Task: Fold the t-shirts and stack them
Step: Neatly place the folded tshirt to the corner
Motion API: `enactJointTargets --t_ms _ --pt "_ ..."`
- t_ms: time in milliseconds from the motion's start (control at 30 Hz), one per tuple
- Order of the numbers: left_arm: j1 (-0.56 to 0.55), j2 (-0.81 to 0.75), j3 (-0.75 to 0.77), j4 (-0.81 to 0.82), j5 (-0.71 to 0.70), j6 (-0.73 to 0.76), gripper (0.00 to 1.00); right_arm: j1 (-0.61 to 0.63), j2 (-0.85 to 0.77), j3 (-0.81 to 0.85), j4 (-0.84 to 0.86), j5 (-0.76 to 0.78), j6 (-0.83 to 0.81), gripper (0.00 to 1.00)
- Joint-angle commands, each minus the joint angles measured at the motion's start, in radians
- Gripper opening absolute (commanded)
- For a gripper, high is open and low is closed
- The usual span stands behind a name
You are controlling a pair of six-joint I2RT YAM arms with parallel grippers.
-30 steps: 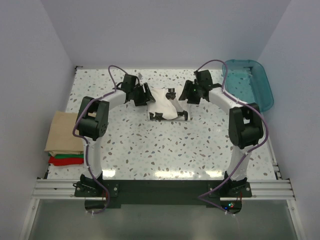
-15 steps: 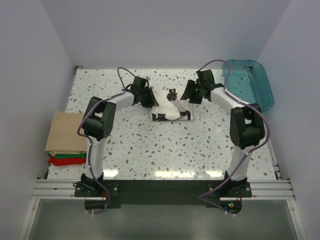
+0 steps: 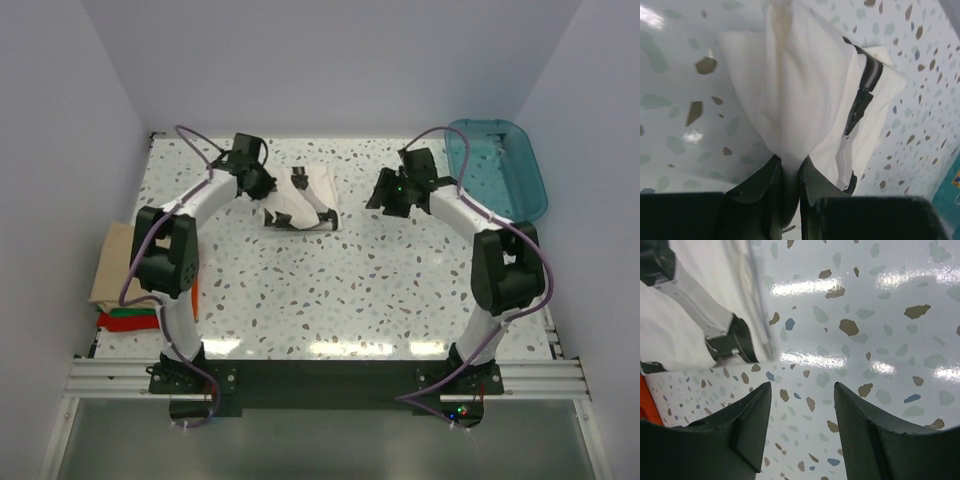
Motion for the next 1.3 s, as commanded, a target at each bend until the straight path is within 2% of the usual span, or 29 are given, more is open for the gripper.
enactJointTargets --t_ms 0,233,400,500,633,1267 --pt "0.07 -0.133 0.024 -0.137 -0.171 -0.103 0.0 0.007 -0.07 -0.023 -0.001 -0.003 -0.008 0.56" --pt "0.232 -0.216 0.039 -0.262 -0.194 -0.097 0.0 0.03 -0.111 -0.054 -0.006 0.004 -0.013 0.56" --pt "0.289 -0.32 0.025 -0.277 -0.233 -0.061 0.0 0.05 -0.12 -0.055 -0.01 0.008 -0.013 0.56" --pt "0.378 -0.356 0.045 -0.3 -0.239 -0.028 0.0 0.058 -0.125 -0.052 -0.017 0.012 -0.014 0.56" --pt "0.435 -0.373 0.085 -0.334 -0.213 0.015 0.0 0.066 -0.129 -0.04 -0.029 0.015 -0.017 0.56" --pt "0.524 -0.491 0.191 -0.406 -0.27 0.119 0.0 0.089 -0.177 -0.014 -0.066 0.02 -0.025 0.56"
